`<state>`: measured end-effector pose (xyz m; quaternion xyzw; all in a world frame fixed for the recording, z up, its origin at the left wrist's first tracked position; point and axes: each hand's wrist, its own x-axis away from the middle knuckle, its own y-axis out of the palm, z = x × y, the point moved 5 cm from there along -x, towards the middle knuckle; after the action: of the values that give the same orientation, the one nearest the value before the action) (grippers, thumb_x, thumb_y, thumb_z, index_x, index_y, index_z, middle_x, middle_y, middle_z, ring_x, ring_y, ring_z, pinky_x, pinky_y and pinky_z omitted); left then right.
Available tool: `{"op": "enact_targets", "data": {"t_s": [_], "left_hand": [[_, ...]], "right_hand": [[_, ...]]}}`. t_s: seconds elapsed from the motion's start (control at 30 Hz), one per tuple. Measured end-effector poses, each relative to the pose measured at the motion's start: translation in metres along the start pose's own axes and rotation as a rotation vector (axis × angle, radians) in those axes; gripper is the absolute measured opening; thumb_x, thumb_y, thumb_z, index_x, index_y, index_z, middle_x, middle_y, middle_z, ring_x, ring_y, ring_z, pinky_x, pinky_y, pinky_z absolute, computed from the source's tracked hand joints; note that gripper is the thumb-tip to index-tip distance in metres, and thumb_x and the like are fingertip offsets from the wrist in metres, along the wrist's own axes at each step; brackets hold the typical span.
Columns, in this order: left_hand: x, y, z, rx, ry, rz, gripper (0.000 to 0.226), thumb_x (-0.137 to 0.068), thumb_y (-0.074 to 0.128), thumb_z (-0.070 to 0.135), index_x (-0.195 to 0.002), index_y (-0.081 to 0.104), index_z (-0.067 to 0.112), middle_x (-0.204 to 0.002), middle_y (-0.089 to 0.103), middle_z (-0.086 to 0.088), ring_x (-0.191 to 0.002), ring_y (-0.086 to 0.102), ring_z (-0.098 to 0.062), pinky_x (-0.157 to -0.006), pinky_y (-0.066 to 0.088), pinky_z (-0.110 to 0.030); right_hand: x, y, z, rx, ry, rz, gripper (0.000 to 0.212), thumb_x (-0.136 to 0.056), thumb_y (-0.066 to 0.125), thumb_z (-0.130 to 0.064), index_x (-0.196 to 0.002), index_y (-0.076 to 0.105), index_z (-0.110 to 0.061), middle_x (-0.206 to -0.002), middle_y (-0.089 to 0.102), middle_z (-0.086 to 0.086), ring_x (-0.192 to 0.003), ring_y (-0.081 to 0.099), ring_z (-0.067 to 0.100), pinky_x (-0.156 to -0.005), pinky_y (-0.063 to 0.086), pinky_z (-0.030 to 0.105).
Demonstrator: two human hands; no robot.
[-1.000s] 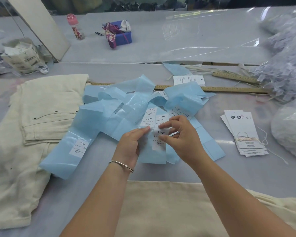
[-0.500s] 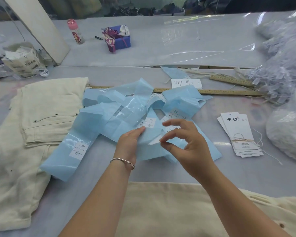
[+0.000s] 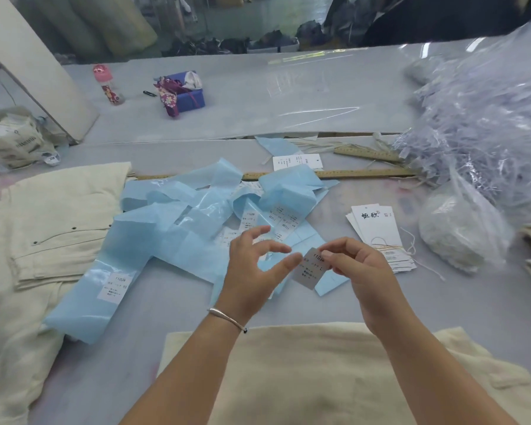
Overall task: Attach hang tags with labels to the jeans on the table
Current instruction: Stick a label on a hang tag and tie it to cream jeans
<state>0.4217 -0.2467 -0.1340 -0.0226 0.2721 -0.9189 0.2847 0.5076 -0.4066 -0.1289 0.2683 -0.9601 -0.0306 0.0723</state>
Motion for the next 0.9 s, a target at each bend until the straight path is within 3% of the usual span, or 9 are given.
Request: {"op": "enact_targets", "data": {"t_s": [0.07, 0.2, 0.27, 0.37, 0.47, 0.53, 0.6, 0.7, 0.9], "left_hand": [[0.002, 0.016, 0.016, -0.028, 0.037, -0.085, 0.010, -0.076, 0.080, 0.035, -0.079, 0.070, 0.035, -0.127, 0.049, 0.016, -0.123, 0.035, -0.002, -0.096, 0.025, -0.006], [0.000, 0.043, 0.029, -0.015, 0.038, -0.099, 0.021, -0.080, 0.077, 0.021, -0.068, 0.064, 0.032, -0.125, 0.055, 0.015, -0.120, 0.043, -0.005, -0.093, 0.033, -0.015], [-0.001, 0.054, 0.029, 0.044, -0.019, -0.082, 0.024, -0.081, 0.076, 0.018, -0.066, 0.063, 0.031, -0.123, 0.056, 0.014, -0.117, 0.047, -0.004, -0.086, 0.035, -0.010], [-0.003, 0.067, 0.022, 0.210, -0.175, 0.001, 0.017, -0.080, 0.077, 0.018, -0.067, 0.068, 0.025, -0.118, 0.059, 0.014, -0.103, 0.053, 0.013, -0.079, 0.038, -0.004], [-0.008, 0.080, 0.013, 0.370, -0.305, 0.056, 0.009, -0.080, 0.077, 0.017, -0.076, 0.073, 0.024, -0.114, 0.066, 0.009, -0.102, 0.061, 0.001, -0.090, 0.045, -0.019], [-0.010, 0.088, 0.012, 0.478, -0.369, 0.045, 0.013, -0.081, 0.076, 0.014, -0.083, 0.075, 0.027, -0.107, 0.071, 0.006, -0.092, 0.067, -0.002, -0.087, 0.051, -0.028], [-0.013, 0.096, 0.011, 0.499, -0.389, 0.011, 0.019, -0.082, 0.075, 0.014, -0.088, 0.075, 0.032, -0.098, 0.074, 0.014, -0.087, 0.067, 0.000, -0.080, 0.052, -0.026], [-0.020, 0.106, 0.010, 0.476, -0.383, -0.025, 0.024, -0.084, 0.073, 0.017, -0.094, 0.072, 0.039, -0.099, 0.069, 0.018, -0.093, 0.065, -0.007, -0.085, 0.053, -0.028], [-0.028, 0.128, 0.008, 0.449, -0.391, -0.048, 0.026, -0.086, 0.071, 0.017, -0.091, 0.071, 0.042, -0.079, 0.066, 0.020, -0.086, 0.064, -0.012, -0.087, 0.053, -0.030]], "right_hand": [[0.003, -0.010, -0.004, 0.016, -0.004, 0.008, 0.011, -0.087, 0.062, -0.005, -0.082, 0.068, -0.012, -0.075, 0.070, -0.003, -0.066, 0.059, -0.001, -0.062, 0.041, 0.007], [0.002, -0.036, 0.002, 0.077, 0.019, 0.059, 0.012, -0.087, 0.065, -0.012, -0.090, 0.073, -0.020, -0.090, 0.071, -0.010, -0.083, 0.061, -0.001, -0.072, 0.041, 0.012], [-0.014, -0.063, 0.011, 0.295, -0.008, 0.246, 0.026, -0.085, 0.067, -0.015, -0.109, 0.068, -0.025, -0.111, 0.062, -0.012, -0.106, 0.054, 0.004, -0.083, 0.040, 0.019], [-0.050, -0.100, 0.021, 0.776, -0.013, 0.450, 0.055, -0.083, 0.068, -0.017, -0.134, 0.050, -0.014, -0.134, 0.047, 0.005, -0.125, 0.040, 0.024, -0.096, 0.033, 0.030], [-0.089, -0.116, 0.039, 1.069, 0.099, 0.363, 0.084, -0.080, 0.073, -0.038, -0.146, 0.029, -0.013, -0.146, 0.032, 0.012, -0.133, 0.031, 0.031, -0.104, 0.032, 0.036], [-0.109, -0.117, 0.052, 1.249, 0.192, 0.246, 0.094, -0.077, 0.069, -0.053, -0.148, 0.021, -0.016, -0.147, 0.030, 0.009, -0.135, 0.030, 0.029, -0.104, 0.033, 0.039], [-0.118, -0.114, 0.058, 1.371, 0.200, 0.183, 0.083, -0.077, 0.064, -0.056, -0.142, 0.029, -0.017, -0.140, 0.038, 0.005, -0.130, 0.036, 0.026, -0.098, 0.037, 0.039], [-0.112, -0.111, 0.060, 1.428, 0.144, 0.200, 0.053, -0.083, 0.061, -0.047, -0.123, 0.044, -0.017, -0.129, 0.047, 0.002, -0.121, 0.041, 0.025, -0.088, 0.039, 0.038], [-0.072, -0.111, 0.074, 1.369, 0.181, 0.271, 0.050, -0.076, 0.065, -0.035, -0.119, 0.044, -0.021, -0.121, 0.047, -0.002, -0.115, 0.041, 0.024, -0.084, 0.034, 0.038]]}}
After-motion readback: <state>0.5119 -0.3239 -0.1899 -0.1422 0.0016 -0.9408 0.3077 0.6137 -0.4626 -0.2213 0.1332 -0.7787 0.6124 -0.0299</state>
